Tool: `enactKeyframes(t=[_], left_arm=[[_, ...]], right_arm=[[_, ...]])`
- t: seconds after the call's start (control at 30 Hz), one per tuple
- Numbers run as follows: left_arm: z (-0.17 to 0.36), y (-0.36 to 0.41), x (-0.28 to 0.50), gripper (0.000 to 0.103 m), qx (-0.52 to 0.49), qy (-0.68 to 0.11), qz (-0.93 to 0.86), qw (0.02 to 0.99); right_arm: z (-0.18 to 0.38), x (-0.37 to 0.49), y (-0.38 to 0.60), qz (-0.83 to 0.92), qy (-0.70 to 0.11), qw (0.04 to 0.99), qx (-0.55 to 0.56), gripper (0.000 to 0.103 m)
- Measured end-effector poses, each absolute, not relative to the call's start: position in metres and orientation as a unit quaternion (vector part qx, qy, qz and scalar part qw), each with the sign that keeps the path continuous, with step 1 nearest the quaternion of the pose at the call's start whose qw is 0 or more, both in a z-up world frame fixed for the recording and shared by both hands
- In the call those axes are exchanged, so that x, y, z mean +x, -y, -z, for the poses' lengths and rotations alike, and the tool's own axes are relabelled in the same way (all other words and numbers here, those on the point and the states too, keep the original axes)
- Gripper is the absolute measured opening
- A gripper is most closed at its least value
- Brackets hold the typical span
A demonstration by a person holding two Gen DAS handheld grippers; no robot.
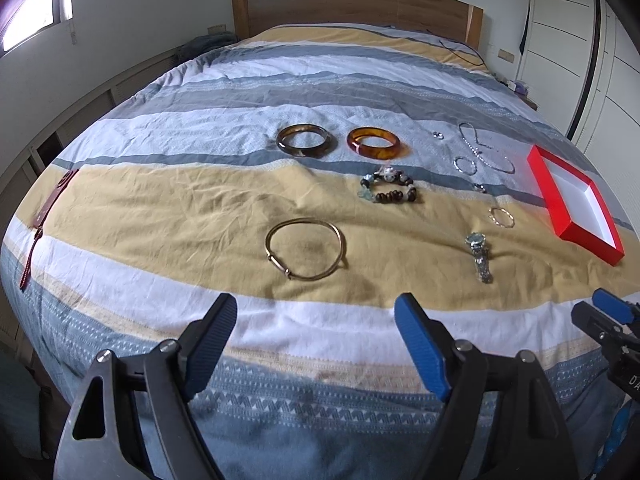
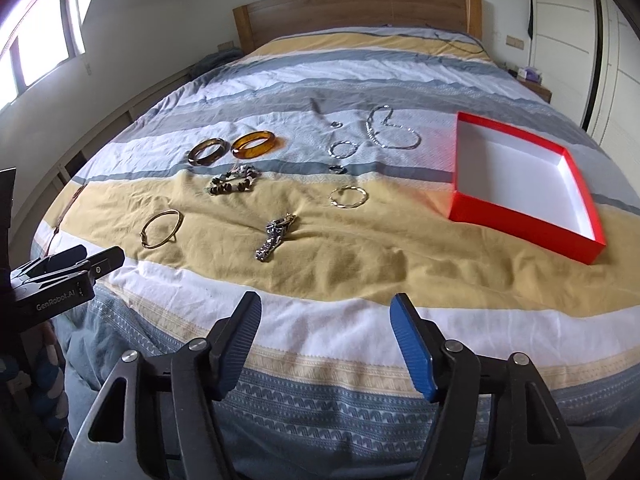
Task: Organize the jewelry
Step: 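Move both tools toward the jewelry on the duvet, then grasp the silver wristwatch with the right tool while the left tool grasps the silver torque necklace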
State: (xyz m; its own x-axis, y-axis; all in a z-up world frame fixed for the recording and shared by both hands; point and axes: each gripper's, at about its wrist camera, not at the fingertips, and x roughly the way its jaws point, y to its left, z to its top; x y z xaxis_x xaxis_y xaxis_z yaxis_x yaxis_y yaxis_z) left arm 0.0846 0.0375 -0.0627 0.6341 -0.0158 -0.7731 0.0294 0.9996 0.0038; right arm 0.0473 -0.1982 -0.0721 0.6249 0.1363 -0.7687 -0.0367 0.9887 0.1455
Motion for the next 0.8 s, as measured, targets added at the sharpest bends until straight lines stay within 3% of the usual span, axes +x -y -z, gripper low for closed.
enactKeyframes(t=[0.27,0.5,0.67,0.8], left_arm=[[0.078,-0.038,0.124,0.057,0.005,-0.443,0.034,0.896],[0.095,-0.033,0.149,0.054,0.018,-0.455,0.044,0.889],[0.112,-0.03,0.165,0.042,0.027,-0.477,0.053,0.877],[0.127,-0.028,0.175,0.04,0.032,-0.493,0.058,0.867]], right_arm=[[0.086,0.083,0.186,-0.08,-0.449,0.887,0.072,0.055],[0.097,0.111,0.177,-0.102,-0.463,0.877,0.077,0.049],[0.11,0.131,0.171,-0.116,-0.473,0.869,0.086,0.045],[0.123,0.146,0.167,-0.124,-0.483,0.862,0.095,0.042]])
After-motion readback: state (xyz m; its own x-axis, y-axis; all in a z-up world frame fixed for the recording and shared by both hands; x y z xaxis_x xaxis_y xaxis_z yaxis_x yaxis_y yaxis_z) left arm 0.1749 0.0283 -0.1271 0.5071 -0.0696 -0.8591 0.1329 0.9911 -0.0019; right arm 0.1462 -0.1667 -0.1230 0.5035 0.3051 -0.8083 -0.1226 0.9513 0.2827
